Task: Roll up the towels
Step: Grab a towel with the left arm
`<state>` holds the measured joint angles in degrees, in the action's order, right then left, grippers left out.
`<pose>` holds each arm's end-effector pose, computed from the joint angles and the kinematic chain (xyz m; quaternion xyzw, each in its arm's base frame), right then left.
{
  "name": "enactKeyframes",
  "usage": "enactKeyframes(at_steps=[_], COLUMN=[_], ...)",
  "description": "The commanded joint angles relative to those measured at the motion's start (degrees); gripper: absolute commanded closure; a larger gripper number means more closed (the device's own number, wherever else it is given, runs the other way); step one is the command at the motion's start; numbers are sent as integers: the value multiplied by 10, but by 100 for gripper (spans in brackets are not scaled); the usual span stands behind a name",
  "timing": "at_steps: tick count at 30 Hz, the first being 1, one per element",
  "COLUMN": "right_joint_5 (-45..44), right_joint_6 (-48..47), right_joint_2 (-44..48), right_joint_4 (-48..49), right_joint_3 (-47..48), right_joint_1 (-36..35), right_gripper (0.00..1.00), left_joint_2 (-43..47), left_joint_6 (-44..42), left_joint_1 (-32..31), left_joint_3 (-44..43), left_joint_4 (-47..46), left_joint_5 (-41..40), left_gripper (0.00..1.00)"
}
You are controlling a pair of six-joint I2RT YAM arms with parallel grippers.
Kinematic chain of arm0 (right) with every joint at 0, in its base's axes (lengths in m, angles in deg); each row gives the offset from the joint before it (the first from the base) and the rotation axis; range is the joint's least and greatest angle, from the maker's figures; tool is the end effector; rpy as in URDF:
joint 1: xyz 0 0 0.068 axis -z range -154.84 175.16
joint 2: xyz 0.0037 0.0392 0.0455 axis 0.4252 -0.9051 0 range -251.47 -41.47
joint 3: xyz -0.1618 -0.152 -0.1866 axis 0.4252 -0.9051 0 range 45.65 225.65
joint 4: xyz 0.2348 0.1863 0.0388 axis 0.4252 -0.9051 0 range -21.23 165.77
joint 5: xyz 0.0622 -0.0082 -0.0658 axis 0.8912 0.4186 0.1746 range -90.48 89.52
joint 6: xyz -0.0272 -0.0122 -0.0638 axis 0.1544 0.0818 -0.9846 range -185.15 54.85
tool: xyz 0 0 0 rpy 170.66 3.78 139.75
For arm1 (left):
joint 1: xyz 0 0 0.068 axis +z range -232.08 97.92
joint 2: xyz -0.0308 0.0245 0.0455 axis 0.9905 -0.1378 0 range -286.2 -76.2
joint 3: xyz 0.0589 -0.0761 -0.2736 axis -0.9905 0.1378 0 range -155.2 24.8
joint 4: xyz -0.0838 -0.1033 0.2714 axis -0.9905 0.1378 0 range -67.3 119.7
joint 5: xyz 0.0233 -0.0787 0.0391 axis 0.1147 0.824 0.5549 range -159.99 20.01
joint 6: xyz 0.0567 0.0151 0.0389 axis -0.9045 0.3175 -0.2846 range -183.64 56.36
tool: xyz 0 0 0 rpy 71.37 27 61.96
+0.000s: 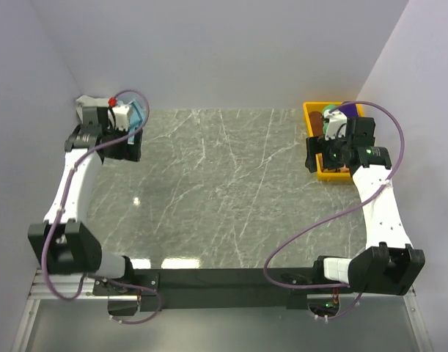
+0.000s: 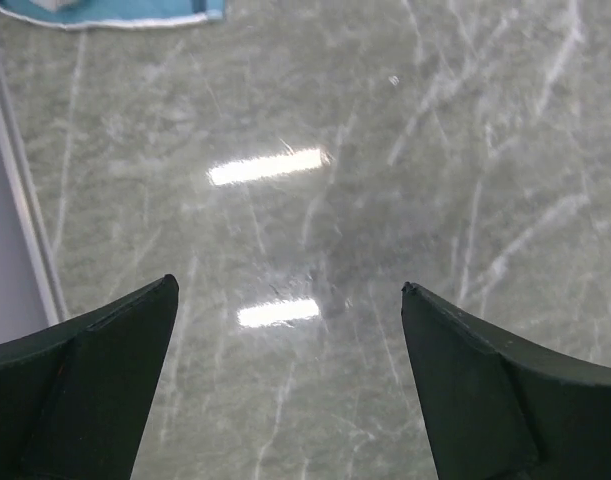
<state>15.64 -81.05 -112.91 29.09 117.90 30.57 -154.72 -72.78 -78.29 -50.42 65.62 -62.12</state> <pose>0.3078 -0.0130 0.3518 -0.1364 0.9089 0.0590 0.3896 0.3455 0.0149 0.3383 0.0688 0.9235 -0.0214 0.3767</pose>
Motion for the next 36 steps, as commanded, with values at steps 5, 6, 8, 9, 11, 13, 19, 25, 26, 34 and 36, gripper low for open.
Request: enactKeyframes(at_steps=[5,6,8,9,11,13,19,25,26,34,36], right_joint_5=[-7,-10,-21,-24,-23,-22,-26,-28,-28,-54,-53], right_joint_6=[11,11,8,7,3,2,4,3,4,-5,-7], right_joint_2=[19,24,37,40,42,41,17,1,-3,-33,-35], right_joint_4=[16,18,23,24,19,15,15,13,13,11,9], right_joint_3=[27,25,11,6,-3,-6,-6,-5,-5,19,23], right_joint_1=[3,4,4,6,6,5,6,5,5,6,7], right_gripper=[0,0,0,0,0,0,0,0,0,0,0], left_joint_2=[-173,-196,-262,-302,-343,-399,-485,-515,-523,-619,-619], left_joint_6=[32,42,61,84,110,120,171,150,148,159,154], left_joint_1=[-2,-2,-1,0,9,30,89,94,95,110,113], left_joint_3=[-202,-227,-300,-322,-390,-458,-513,-494,-497,-575,-556], left_joint_4=[30,34,25,18,11,7,-97,-201,-204,-203,-235], left_joint_5=[-75,-76,-112,-128,-129,-110,-23,-62,-68,-109,-109], left_gripper=[1,0,1,1,0,0,9,10,11,16,17])
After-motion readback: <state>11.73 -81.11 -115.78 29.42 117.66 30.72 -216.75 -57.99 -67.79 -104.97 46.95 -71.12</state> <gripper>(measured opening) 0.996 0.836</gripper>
